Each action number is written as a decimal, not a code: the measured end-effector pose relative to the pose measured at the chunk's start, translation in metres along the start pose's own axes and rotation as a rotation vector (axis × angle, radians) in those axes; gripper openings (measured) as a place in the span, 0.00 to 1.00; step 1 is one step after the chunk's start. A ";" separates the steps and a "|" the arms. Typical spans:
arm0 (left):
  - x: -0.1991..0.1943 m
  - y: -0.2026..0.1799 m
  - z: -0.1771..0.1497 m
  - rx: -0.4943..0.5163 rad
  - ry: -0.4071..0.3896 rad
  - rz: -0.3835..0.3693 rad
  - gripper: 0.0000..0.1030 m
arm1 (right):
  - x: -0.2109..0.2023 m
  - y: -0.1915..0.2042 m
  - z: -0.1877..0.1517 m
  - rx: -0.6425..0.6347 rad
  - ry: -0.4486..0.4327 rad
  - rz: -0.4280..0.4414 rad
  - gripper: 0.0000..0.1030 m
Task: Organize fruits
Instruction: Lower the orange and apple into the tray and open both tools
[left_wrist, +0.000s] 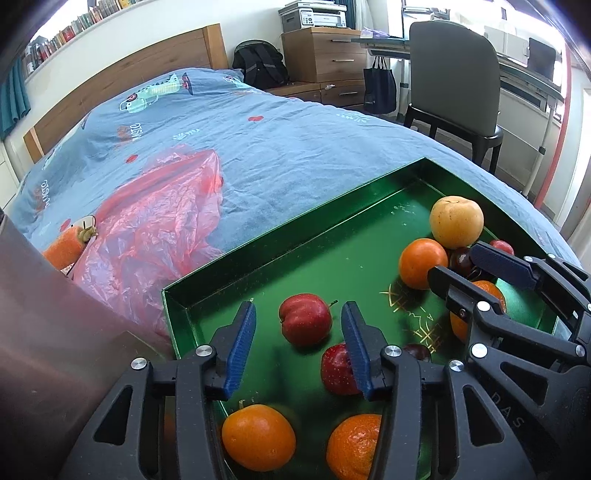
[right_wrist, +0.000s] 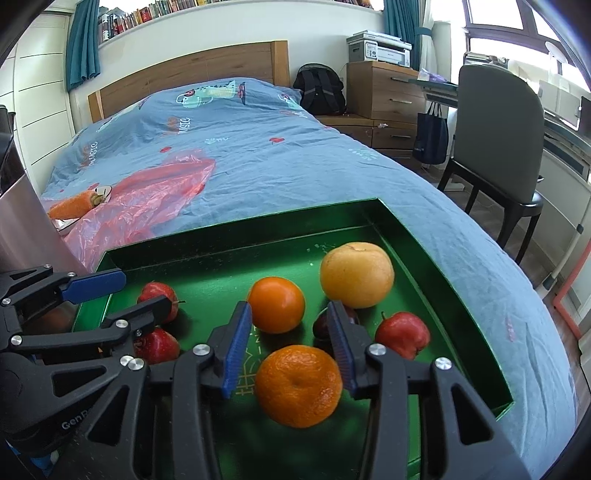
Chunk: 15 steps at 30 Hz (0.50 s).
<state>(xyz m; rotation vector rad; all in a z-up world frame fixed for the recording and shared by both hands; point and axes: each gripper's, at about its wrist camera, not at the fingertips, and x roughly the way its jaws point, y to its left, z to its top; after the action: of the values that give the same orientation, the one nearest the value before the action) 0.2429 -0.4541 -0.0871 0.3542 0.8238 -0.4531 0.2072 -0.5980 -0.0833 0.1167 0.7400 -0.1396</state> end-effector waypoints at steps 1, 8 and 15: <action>-0.001 -0.001 -0.001 0.003 -0.003 0.001 0.44 | 0.000 -0.001 0.000 0.006 -0.002 -0.003 0.62; -0.021 -0.008 -0.005 0.032 -0.047 -0.013 0.52 | -0.017 -0.009 0.006 0.037 -0.055 -0.049 0.89; -0.054 -0.019 -0.020 0.074 -0.079 -0.046 0.56 | -0.042 -0.019 0.010 0.039 -0.083 -0.167 1.00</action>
<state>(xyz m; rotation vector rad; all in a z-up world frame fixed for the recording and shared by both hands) 0.1893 -0.4473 -0.0609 0.3838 0.7410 -0.5380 0.1801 -0.6144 -0.0482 0.0862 0.6641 -0.3163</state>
